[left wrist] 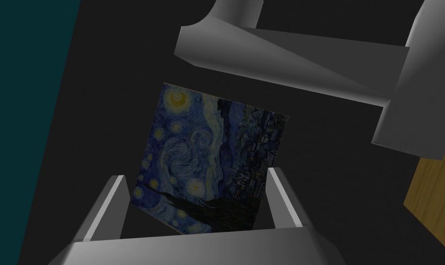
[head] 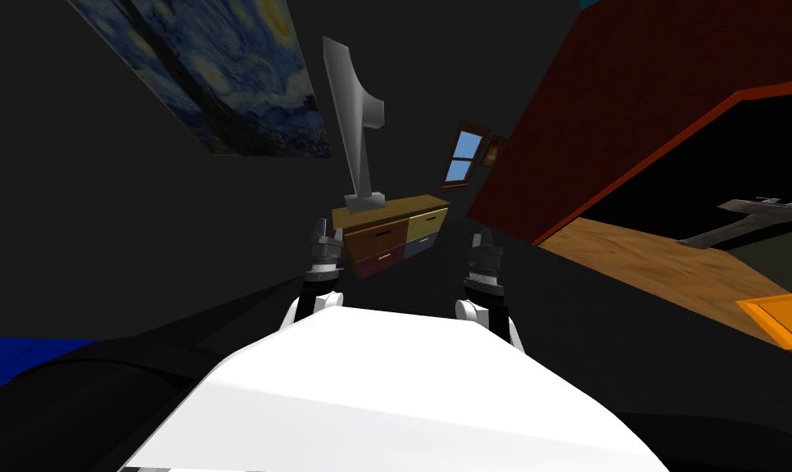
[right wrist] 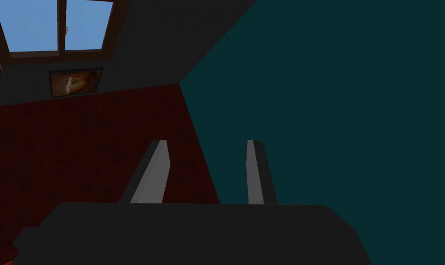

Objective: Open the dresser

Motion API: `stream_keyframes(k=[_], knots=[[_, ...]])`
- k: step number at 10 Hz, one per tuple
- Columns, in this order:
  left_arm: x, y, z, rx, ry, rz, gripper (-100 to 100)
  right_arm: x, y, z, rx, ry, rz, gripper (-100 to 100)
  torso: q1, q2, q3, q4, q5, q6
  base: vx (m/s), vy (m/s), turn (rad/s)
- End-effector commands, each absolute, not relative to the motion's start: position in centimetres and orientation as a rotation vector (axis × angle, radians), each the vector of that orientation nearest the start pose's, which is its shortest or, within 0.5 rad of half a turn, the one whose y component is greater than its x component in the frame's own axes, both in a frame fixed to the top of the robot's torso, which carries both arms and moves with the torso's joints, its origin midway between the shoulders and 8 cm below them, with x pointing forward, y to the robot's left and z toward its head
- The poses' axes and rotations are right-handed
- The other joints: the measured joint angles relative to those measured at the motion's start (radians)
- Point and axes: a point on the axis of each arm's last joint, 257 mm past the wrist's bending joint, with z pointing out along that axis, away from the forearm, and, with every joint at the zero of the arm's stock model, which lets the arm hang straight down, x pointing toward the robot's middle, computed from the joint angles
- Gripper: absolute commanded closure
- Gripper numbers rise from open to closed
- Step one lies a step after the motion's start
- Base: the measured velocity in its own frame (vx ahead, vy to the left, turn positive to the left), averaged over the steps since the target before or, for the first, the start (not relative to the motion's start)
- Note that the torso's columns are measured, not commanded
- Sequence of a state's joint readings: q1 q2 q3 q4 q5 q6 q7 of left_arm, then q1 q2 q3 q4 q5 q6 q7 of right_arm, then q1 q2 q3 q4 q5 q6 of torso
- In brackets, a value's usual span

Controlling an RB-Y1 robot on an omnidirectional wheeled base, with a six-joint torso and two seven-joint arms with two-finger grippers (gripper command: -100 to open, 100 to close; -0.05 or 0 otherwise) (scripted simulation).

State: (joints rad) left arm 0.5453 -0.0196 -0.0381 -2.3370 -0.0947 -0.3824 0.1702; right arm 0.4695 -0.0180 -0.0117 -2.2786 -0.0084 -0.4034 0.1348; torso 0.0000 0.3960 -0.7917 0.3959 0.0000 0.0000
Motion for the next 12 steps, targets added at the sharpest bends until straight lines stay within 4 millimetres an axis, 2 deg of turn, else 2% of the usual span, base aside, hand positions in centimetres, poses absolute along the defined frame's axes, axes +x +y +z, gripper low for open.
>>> stream_keyframes(k=[1, 3, 4, 6, 12], knots=[[35.1, 26.6, 1.2, -0.774, 0.669, -1.39, 0, 36.2, -28.2, 1.5, 0.651, 0.703, 1.166, 0, 0.0, 0.074, -0.147, 0.074, 0.0, 0.0, 0.0, 0.0, 0.0], [35.1, 26.6, 1.2, -0.774, 0.669, -1.39, 0, 36.2, -28.2, 1.5, 0.651, 0.703, 1.166, 0, 0.0, 0.222, -0.443, 0.221, 0.0, 0.0, 0.0, 0.0, 0.0], [35.4, 26.3, 0.7, -0.755, 0.713, -1.388, -100, 36.2, -28.2, 1.5, 0.651, 0.703, 1.166, 0, 0.0, 0.295, -0.59, 0.295, 0.0, 0.0, 0.024, -0.011, 0.018], [35.9, 26.1, -0.3, -0.74, 0.771, -1.38, -100, 36.2, -28.2, 1.5, 0.651, 0.704, 1.166, 0, -0.001, 0.337, -0.68, 0.338, 0.0, 0.0, 0.051, -0.027, 0.029], [38.3, 27.8, -4.8, -0.793, 0.882, -1.331, -100, 36.2, -28.2, 1.5, 0.651, 0.704, 1.166, 0, -0.001, 0.341, -0.685, 0.342, 0.0, 0.0, 0.119, -0.056, 0.052]])
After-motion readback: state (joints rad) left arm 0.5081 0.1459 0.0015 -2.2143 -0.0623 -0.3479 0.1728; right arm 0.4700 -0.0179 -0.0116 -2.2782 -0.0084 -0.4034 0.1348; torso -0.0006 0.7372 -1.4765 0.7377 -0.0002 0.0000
